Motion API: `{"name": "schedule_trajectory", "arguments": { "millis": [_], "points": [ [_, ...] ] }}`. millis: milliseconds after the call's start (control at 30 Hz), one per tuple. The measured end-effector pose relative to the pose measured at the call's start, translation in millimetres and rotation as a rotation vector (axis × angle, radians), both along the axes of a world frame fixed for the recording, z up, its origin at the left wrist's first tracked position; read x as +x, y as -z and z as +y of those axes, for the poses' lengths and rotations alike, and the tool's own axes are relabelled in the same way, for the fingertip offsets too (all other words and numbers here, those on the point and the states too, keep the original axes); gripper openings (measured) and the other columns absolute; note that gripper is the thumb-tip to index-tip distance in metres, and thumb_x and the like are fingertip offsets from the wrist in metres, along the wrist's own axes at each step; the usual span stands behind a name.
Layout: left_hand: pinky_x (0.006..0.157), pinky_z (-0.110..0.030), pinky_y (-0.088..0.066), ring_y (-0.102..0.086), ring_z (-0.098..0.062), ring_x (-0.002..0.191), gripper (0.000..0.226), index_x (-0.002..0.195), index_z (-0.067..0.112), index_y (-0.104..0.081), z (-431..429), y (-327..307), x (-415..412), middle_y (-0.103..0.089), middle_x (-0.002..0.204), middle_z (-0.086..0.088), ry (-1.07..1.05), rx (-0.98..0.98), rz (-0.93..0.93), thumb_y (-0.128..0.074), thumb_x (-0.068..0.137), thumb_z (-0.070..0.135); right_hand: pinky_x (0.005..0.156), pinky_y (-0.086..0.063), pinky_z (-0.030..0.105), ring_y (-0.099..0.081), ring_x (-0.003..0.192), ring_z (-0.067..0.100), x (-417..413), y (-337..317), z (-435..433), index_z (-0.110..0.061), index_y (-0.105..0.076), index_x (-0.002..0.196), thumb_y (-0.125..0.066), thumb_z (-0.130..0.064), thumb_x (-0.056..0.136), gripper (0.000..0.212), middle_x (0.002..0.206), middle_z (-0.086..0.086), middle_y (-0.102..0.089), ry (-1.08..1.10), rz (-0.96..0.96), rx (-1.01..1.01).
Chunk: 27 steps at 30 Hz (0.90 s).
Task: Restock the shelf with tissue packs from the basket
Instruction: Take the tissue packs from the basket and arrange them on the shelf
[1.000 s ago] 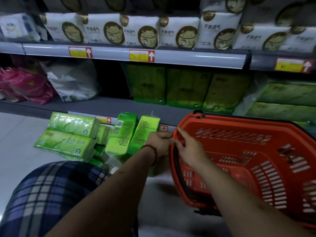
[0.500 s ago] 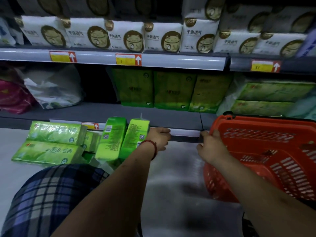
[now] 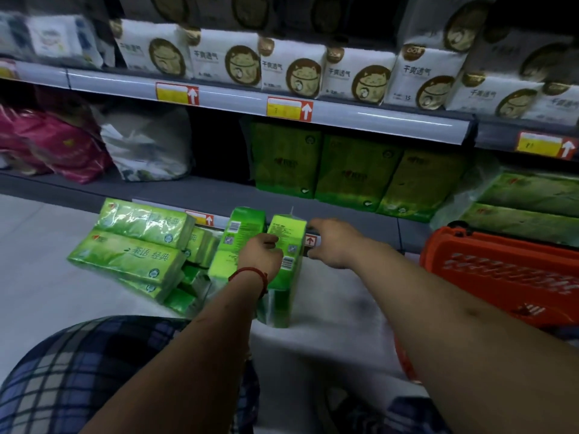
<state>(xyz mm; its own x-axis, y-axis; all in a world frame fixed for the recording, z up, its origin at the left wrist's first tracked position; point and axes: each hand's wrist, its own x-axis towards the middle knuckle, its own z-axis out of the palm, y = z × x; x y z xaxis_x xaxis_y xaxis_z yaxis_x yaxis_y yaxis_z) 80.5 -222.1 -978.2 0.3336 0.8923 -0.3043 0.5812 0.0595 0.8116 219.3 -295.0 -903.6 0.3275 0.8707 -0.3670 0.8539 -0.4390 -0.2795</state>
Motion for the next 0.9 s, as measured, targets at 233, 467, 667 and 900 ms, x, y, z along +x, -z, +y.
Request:
{"name": "schedule_trajectory", "arguments": {
  "millis": [233,467,667,900],
  "points": [
    [0.107,-0.036,-0.047,-0.058,-0.033,0.130,0.058,0.142,0.010,-0.056,15.6,26.9,-1.8,-0.060,0.142,-0.015,0.081,0.046,0.205,-0.076,0.089,0.024,0.112,-0.045,0.043,-0.047,0.140,0.033,7.5,-26.7,77.7,-0.012,-0.039,0.156,-0.076,-0.029,0.092,0.076,0.160,0.011,-0.040,-0.189,-0.101,-0.216],
    [0.110,-0.044,-0.039,-0.041,-0.039,0.132,0.083,0.146,0.015,-0.037,20.1,54.7,14.5,-0.040,0.143,-0.016,0.361,0.239,0.718,-0.072,0.084,0.057,0.109,-0.046,0.041,-0.051,0.136,0.033,56.1,47.6,102.5,-0.021,-0.030,0.160,-0.082,-0.026,0.086,0.091,0.158,0.012,-0.043,-0.175,0.007,-0.285],
    [0.107,-0.043,-0.037,-0.040,-0.036,0.127,0.112,0.157,0.010,-0.022,31.7,60.6,41.1,-0.037,0.140,-0.018,0.385,0.309,0.752,-0.066,0.078,0.075,0.110,-0.042,0.034,-0.050,0.137,0.031,82.6,103.4,99.2,-0.019,-0.037,0.157,-0.085,-0.025,0.081,0.090,0.156,0.009,-0.047,-0.101,0.125,-0.120],
    [0.101,-0.043,-0.040,-0.045,-0.035,0.121,0.114,0.151,0.013,-0.027,39.0,75.1,64.4,-0.042,0.134,-0.017,0.323,0.353,0.816,-0.062,0.069,0.085,0.104,-0.046,0.040,-0.054,0.127,0.036,86.7,138.9,96.8,-0.015,-0.044,0.153,-0.078,-0.019,0.089,0.072,0.146,0.013,-0.050,-0.066,0.189,0.089]
  ]
}}
